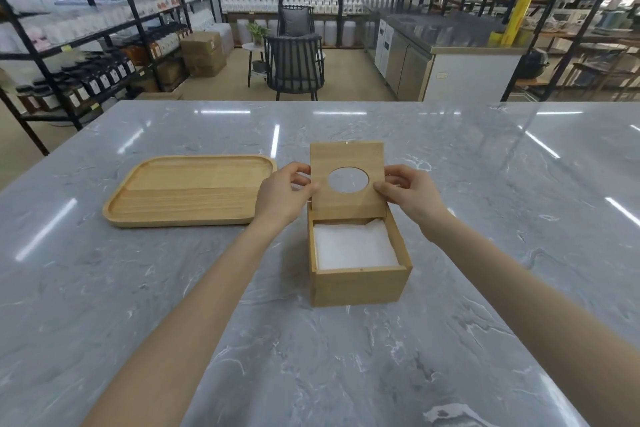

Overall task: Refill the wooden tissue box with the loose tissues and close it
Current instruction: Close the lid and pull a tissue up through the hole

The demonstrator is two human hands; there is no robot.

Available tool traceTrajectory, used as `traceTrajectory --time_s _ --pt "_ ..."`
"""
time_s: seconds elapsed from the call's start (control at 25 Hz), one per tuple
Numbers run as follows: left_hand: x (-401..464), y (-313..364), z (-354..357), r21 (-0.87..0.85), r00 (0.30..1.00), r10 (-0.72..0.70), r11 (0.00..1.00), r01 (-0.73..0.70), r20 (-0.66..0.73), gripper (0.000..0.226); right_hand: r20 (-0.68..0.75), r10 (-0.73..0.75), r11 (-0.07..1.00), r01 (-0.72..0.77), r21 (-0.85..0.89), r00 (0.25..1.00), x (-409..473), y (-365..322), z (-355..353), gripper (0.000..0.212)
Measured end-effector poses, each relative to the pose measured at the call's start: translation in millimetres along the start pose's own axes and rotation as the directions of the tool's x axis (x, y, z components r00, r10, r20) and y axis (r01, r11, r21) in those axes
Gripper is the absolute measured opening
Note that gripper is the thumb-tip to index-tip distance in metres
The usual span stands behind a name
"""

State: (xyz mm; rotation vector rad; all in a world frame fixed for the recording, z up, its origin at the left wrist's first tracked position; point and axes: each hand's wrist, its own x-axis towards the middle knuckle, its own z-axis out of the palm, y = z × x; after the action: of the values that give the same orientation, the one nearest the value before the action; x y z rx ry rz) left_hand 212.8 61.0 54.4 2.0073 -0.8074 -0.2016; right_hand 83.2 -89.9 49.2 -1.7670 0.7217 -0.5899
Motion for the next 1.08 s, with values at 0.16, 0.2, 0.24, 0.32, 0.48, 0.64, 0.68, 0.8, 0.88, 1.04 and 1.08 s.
traceTrajectory --time_s 0.16,0.2,0.24,0.32,0.48,0.64,0.68,0.8,0.88,1.04,1.08 --pt "-5.7 0.1 -5.8 -0.018 0.997 0.078 0.997 -0.078 -0.002 0.018 -0.003 -0.101 0.994 0.101 -0.044 0.995 -9.4 -1.0 -3.7 0.014" --pt "-8.5 0.0 -7.0 -0.012 0.995 0.100 0.995 -0.100 -0.001 0.016 -0.008 -0.139 0.988 0.138 -0.074 0.990 -13.0 -0.5 -5.7 0.012" --pt "-11.9 -0.4 -7.6 -0.005 0.993 0.119 0.993 -0.119 -0.005 0.015 -0.009 -0.180 0.978 0.178 -0.104 0.984 -17.0 0.4 -8.1 0.009" --pt "-19.9 -1.5 -8.0 -0.011 0.989 0.148 0.989 -0.148 -0.026 0.014 0.012 -0.273 0.949 0.271 -0.160 0.962 -26.5 1.8 -12.9 0.009" --pt "-35.3 -3.8 -12.6 0.022 0.971 0.237 0.971 -0.237 -0.024 0.008 0.041 -0.514 0.814 0.502 -0.293 0.857 -44.5 5.2 -21.1 0.019" --pt "-56.2 -3.8 -17.9 0.147 0.902 0.429 0.896 -0.420 -0.037 0.016 0.047 -0.670 0.657 0.622 -0.426 0.741 -59.9 11.1 -28.0 0.021" --pt "-61.7 -4.3 -18.4 0.156 0.878 0.475 0.873 -0.462 -0.054 0.018 0.065 -0.693 0.619 0.639 -0.456 0.718 -64.1 13.0 -28.8 0.020" --pt "-76.4 -10.3 -19.3 0.206 0.817 0.575 0.805 -0.556 -0.041 0.021 0.133 -0.741 0.504 0.676 -0.538 0.658 -77.1 19.6 -29.1 0.015" --pt "-84.6 -16.2 -18.4 0.238 0.800 0.599 0.778 -0.582 -0.002 0.022 0.193 -0.747 0.441 0.692 -0.572 0.636 -84.8 23.7 -30.1 0.017" --pt "-97.2 -26.2 -11.5 0.253 0.817 0.576 0.786 -0.563 0.029 0.025 0.226 -0.709 0.440 0.669 -0.599 0.668 -97.3 32.0 -28.9 0.017" --pt "-99.6 -28.7 -9.1 0.261 0.820 0.572 0.787 -0.559 0.032 0.025 0.224 -0.702 0.450 0.664 -0.598 0.677 -100.2 34.7 -27.4 0.017"
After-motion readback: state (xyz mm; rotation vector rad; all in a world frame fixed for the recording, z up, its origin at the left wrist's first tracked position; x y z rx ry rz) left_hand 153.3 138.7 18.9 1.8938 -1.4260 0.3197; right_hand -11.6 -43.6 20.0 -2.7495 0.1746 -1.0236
